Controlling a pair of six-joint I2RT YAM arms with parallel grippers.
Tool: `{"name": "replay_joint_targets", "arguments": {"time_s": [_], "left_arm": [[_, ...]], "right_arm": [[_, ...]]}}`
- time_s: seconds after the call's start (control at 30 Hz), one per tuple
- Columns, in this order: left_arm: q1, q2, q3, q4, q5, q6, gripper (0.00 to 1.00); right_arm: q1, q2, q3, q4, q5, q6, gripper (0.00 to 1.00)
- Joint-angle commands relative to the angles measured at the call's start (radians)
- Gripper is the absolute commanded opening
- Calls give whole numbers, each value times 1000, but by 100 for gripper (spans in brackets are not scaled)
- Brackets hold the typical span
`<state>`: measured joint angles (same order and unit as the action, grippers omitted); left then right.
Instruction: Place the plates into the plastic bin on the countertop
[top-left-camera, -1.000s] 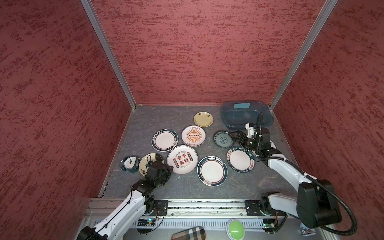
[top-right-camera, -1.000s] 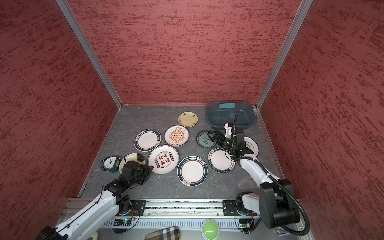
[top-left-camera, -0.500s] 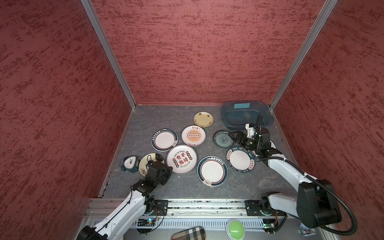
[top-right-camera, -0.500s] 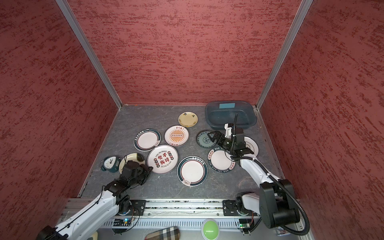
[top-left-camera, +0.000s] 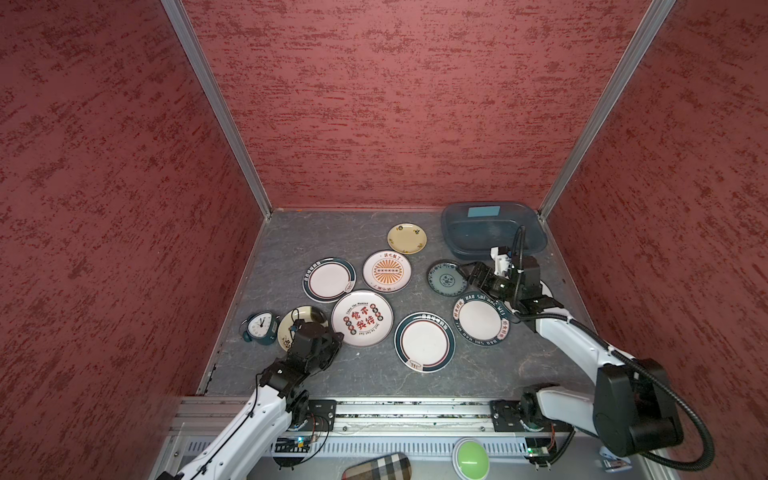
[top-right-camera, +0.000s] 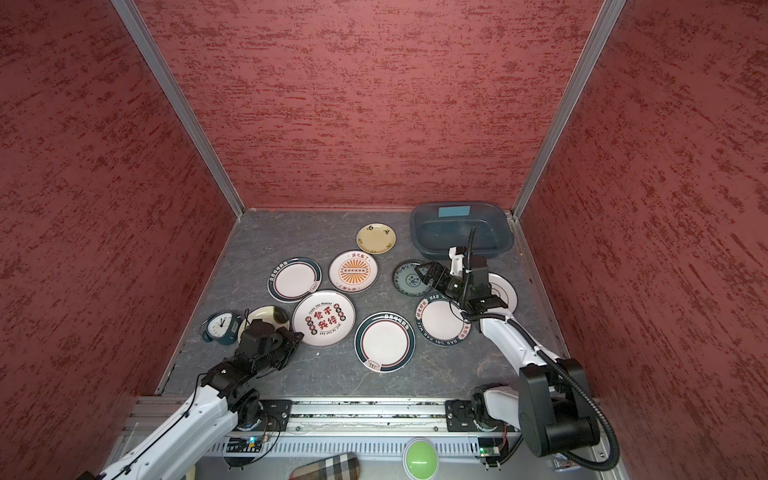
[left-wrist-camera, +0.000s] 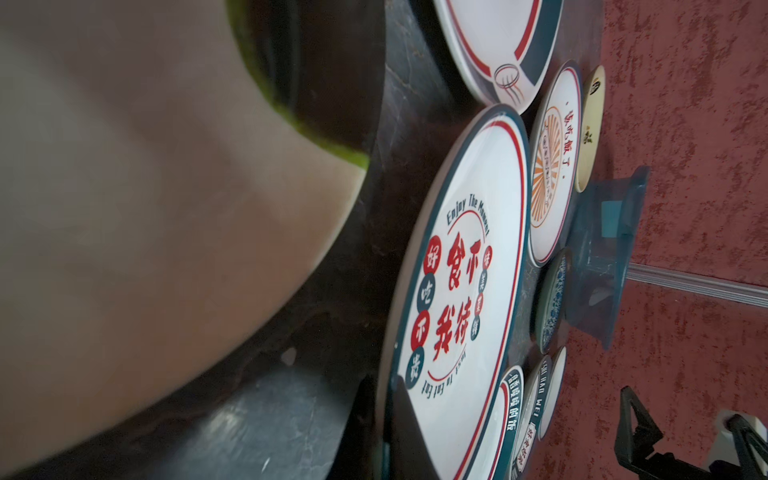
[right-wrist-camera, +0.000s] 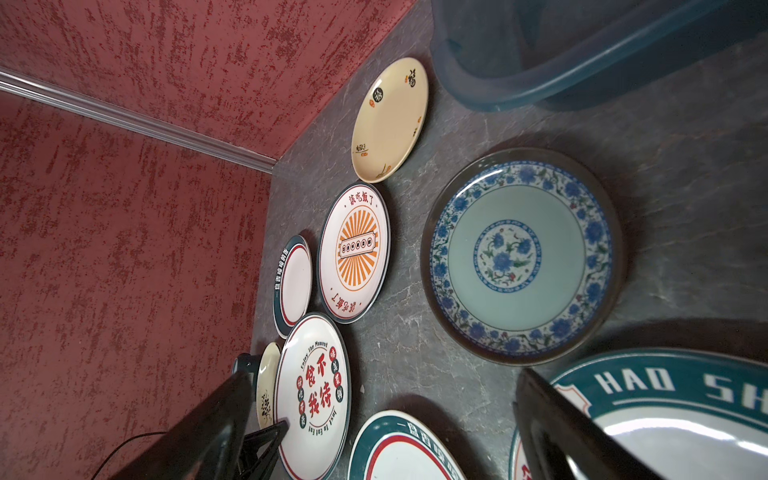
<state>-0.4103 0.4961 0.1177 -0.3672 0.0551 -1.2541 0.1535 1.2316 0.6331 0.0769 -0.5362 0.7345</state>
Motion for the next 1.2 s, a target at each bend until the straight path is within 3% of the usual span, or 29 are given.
{"name": "replay_joint_targets", "arguments": {"time_s": [0.0,0.37,0.67,0.97,1.17], "left_arm": [[0,-23,74,-105,16,53,0],[0,10,230,-116,33,124,0],[-3,75,271,54,70,128,0],[-51,318,323,326,70,151,0],[-90,506,488,390,98,234,0]], "right_arm": [[4,-17,13,30,5,19,99],[4,-30,9,48,-38,32,99],[4,-27,-18,144,-105,78,99],[4,9,-62,294,-169,190,97],[5,-7,-70,274,-175,188,91]]}}
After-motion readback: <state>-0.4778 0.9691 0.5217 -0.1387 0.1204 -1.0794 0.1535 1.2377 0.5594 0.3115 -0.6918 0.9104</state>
